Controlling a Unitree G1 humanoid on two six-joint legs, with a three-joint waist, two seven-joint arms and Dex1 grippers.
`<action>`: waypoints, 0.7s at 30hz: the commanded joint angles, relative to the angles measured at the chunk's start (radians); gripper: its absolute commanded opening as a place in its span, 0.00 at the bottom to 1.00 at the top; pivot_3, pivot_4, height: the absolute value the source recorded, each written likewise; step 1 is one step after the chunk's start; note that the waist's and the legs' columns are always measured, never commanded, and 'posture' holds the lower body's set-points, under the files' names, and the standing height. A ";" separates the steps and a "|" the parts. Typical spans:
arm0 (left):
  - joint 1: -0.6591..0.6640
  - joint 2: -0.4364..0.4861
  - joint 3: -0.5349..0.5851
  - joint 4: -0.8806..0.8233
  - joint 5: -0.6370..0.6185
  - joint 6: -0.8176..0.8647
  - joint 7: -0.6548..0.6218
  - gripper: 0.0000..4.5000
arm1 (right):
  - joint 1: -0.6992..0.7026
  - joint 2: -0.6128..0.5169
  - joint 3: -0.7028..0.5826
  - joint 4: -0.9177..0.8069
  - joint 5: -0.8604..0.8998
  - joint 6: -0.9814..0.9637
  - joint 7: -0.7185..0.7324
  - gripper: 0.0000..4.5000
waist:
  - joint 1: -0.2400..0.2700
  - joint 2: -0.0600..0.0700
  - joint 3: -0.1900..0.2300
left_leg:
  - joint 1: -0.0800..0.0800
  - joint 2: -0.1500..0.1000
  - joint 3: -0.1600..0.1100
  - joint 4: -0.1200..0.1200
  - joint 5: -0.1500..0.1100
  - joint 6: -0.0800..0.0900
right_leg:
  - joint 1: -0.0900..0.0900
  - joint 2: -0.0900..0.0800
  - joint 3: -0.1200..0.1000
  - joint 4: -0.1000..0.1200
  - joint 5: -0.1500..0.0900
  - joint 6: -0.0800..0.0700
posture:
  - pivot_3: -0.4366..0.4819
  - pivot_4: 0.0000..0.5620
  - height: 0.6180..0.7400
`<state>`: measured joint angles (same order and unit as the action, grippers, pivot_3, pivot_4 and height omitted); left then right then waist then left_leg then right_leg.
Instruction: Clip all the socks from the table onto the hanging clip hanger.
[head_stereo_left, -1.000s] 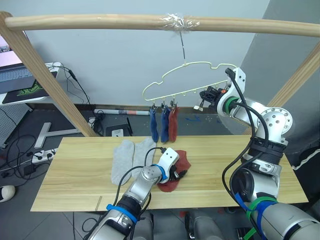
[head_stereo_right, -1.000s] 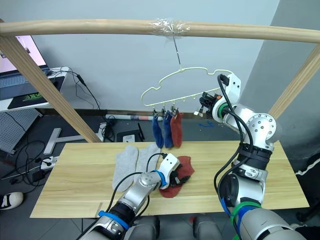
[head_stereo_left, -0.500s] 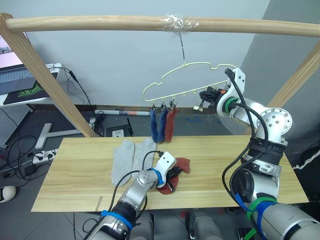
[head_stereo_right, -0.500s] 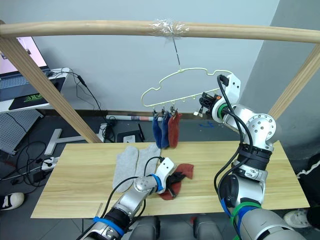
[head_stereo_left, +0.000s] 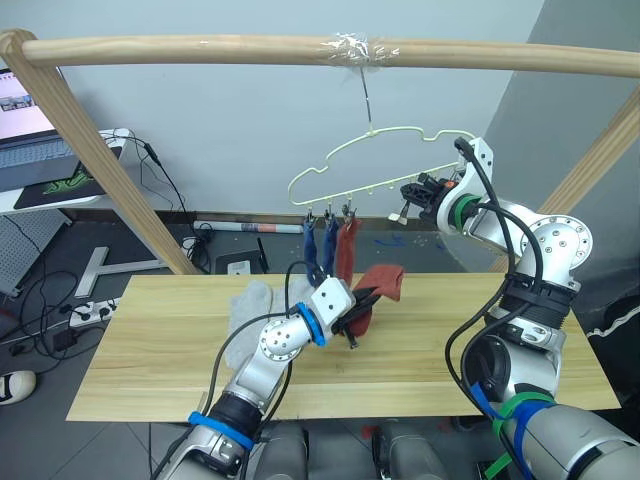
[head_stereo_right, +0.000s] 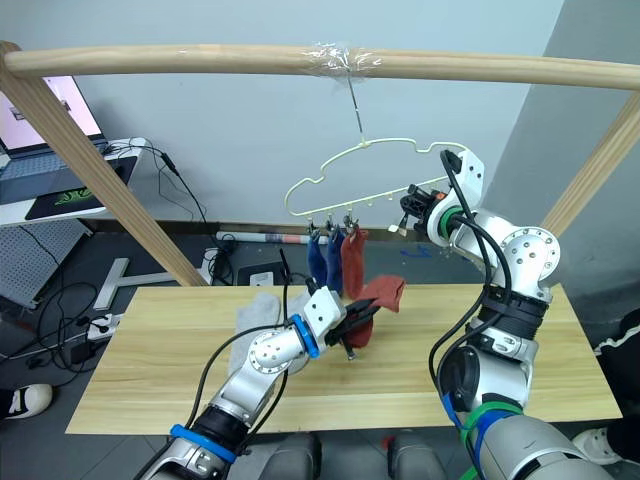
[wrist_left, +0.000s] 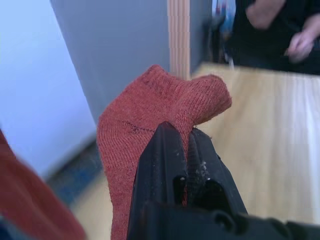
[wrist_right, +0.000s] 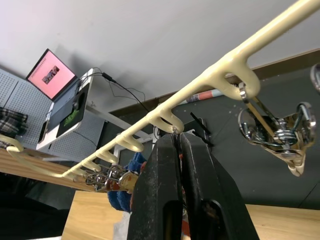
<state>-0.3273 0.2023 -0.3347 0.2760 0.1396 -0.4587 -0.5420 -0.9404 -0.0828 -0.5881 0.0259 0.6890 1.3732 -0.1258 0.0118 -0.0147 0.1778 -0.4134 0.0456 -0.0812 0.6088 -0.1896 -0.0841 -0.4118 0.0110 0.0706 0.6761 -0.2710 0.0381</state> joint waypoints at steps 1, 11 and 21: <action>-0.011 0.001 0.022 -0.031 0.023 -0.090 0.058 0.01 | -0.020 -0.032 -0.037 0.008 0.000 0.020 -0.020 0.00 | 0.001 0.000 0.000 | 0.000 0.000 0.000 0.000 0.000 0.000 | 0.000 0.000 0.000 0.000 0.000 0.000 | 0.61 0.21 1.00; -0.036 -0.009 0.035 0.014 0.000 -0.135 0.082 0.01 | -0.050 -0.064 -0.070 0.031 -0.002 0.059 -0.024 0.00 | 0.011 0.000 0.000 | 0.000 0.000 0.000 0.000 0.000 0.000 | 0.000 0.000 0.000 0.000 0.000 0.000 | 0.59 0.25 1.00; -0.056 -0.028 0.041 0.021 -0.011 -0.151 0.092 0.01 | -0.068 -0.078 -0.095 0.035 -0.009 0.096 -0.025 0.00 | 0.011 0.000 0.001 | -0.001 0.000 0.000 0.000 0.000 0.000 | 0.000 0.000 0.000 0.000 0.000 0.000 | 0.57 0.28 1.00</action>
<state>-0.3629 0.1876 -0.3074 0.3134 0.1508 -0.5801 -0.4642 -0.9953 -0.1373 -0.6513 0.0661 0.6902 1.4622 -0.1339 0.0230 -0.0150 0.1788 -0.4140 0.0455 -0.0816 0.6088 -0.1896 -0.0840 -0.4120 0.0111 0.0703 0.6757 -0.2712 0.0380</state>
